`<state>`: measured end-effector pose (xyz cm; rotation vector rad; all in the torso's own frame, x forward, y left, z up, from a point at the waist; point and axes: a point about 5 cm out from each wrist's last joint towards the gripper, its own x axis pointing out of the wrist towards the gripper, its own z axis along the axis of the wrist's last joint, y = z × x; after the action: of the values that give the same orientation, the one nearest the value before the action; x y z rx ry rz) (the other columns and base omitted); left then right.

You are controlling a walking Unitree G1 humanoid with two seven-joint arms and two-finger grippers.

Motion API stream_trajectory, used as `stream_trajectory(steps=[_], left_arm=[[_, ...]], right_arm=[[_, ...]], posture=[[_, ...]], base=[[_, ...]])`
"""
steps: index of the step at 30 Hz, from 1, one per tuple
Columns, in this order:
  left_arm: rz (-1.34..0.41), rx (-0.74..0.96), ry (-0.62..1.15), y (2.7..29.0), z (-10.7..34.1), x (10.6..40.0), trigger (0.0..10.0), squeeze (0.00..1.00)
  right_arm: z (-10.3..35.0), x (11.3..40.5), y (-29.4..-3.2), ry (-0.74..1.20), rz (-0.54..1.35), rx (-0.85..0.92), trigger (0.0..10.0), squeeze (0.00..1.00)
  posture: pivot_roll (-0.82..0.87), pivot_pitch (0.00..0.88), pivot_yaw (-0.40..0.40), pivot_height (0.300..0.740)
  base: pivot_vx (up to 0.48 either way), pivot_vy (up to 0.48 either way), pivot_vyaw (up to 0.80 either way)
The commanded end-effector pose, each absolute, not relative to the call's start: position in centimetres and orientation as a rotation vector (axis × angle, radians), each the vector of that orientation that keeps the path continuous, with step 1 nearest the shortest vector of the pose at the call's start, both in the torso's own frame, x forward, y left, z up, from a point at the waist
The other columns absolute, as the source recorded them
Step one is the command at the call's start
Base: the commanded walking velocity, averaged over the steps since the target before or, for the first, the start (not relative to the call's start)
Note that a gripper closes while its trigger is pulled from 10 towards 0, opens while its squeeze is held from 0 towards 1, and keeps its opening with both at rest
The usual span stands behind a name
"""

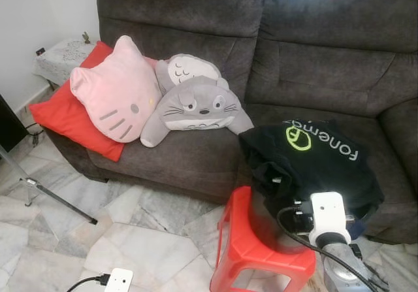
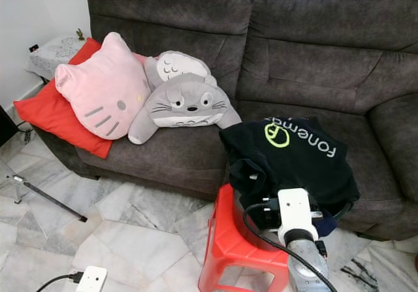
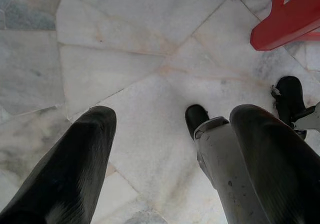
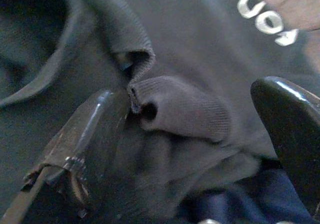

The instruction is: Hang hanger

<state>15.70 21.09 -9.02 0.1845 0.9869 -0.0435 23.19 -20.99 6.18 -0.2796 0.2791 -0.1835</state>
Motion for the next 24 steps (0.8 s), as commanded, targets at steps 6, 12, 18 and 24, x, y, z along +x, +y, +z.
stream_trajectory(steps=[6,12,18,24], left_arm=[[-0.055,0.191,1.005,21.1,-9.2,15.2,10.0,0.00],[-0.061,0.194,1.004,21.1,-9.2,15.3,10.0,0.00],[-0.064,0.194,0.998,20.8,-9.1,15.6,10.0,0.00],[-0.069,0.194,0.998,20.7,-9.2,15.6,10.0,0.00]], right_arm=[[7.1,23.5,-22.4,0.228,-0.294,-0.296,10.0,0.00],[7.2,23.8,-22.3,0.219,-0.297,-0.295,10.0,0.00],[6.1,24.0,-22.1,0.299,-0.289,-0.304,10.0,0.00],[5.6,24.0,-22.5,0.336,-0.318,-0.308,10.0,0.00]], posture=[[-0.16,0.000,-0.020,0.740],[-0.16,0.000,-0.018,0.740],[-0.16,0.000,-0.017,0.740],[-0.16,0.000,-0.017,0.740]], base=[[0.000,0.000,0.00],[0.000,0.000,0.00],[0.000,0.000,0.00],[0.000,0.000,0.00]])
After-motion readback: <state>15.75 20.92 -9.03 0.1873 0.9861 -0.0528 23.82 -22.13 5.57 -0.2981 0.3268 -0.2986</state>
